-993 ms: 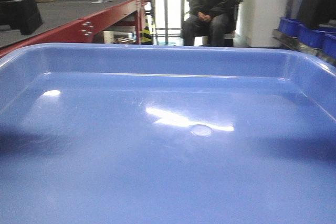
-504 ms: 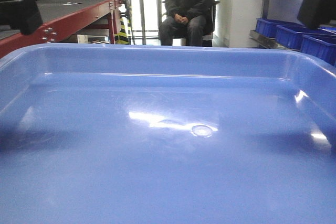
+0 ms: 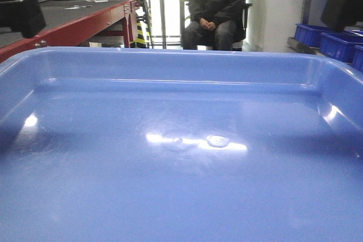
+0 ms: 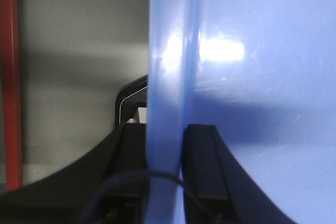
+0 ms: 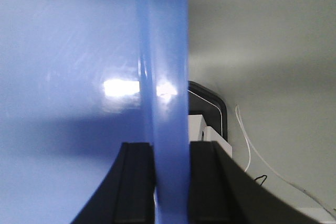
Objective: Grab blue tray and place on right shelf
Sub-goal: 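Carry the tray in both grippers as the base drives to the shelf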
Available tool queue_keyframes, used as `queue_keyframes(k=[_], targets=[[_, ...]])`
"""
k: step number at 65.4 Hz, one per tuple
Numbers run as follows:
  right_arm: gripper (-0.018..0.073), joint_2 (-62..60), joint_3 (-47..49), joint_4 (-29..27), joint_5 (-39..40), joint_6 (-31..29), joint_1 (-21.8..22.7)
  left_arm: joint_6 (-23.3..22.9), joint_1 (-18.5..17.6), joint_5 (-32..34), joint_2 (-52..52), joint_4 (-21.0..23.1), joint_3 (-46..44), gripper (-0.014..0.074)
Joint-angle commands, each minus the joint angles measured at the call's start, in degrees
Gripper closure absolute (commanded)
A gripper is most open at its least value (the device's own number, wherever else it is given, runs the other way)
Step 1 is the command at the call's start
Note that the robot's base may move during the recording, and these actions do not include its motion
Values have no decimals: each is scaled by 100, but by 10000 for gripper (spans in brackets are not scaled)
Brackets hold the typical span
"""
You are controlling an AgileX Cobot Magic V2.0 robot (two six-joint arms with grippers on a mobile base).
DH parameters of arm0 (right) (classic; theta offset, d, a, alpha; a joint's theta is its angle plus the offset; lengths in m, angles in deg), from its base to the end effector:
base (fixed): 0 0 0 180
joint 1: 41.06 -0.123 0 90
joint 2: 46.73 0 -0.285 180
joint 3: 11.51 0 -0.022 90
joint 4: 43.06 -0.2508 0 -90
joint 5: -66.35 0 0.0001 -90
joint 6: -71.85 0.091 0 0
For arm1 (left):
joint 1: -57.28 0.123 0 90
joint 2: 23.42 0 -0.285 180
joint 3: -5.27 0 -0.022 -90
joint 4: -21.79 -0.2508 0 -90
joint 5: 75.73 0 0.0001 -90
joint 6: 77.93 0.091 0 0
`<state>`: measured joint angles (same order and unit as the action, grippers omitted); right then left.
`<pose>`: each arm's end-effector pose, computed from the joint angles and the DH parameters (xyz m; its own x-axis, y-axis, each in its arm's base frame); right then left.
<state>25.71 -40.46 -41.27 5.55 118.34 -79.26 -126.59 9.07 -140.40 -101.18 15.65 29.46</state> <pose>0.1524 0.1168 0.2801 -0.9604 0.1533 -0.2326 0.1069 0.9738 0.2006 0.1469 -0.1511 0.2830 -0.9731 0.0139 -0.2298 0.0385 0.9940 -0.1028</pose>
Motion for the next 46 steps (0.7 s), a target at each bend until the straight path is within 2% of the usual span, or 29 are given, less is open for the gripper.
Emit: queue_keyframes(k=[1, 46], targets=[[400, -102, 174, 208, 58, 54, -1, -75, -58, -133, 149, -119, -140, 541], [400, -102, 174, 208, 52, 54, -1, -75, -58, -142, 149, -117, -140, 541]])
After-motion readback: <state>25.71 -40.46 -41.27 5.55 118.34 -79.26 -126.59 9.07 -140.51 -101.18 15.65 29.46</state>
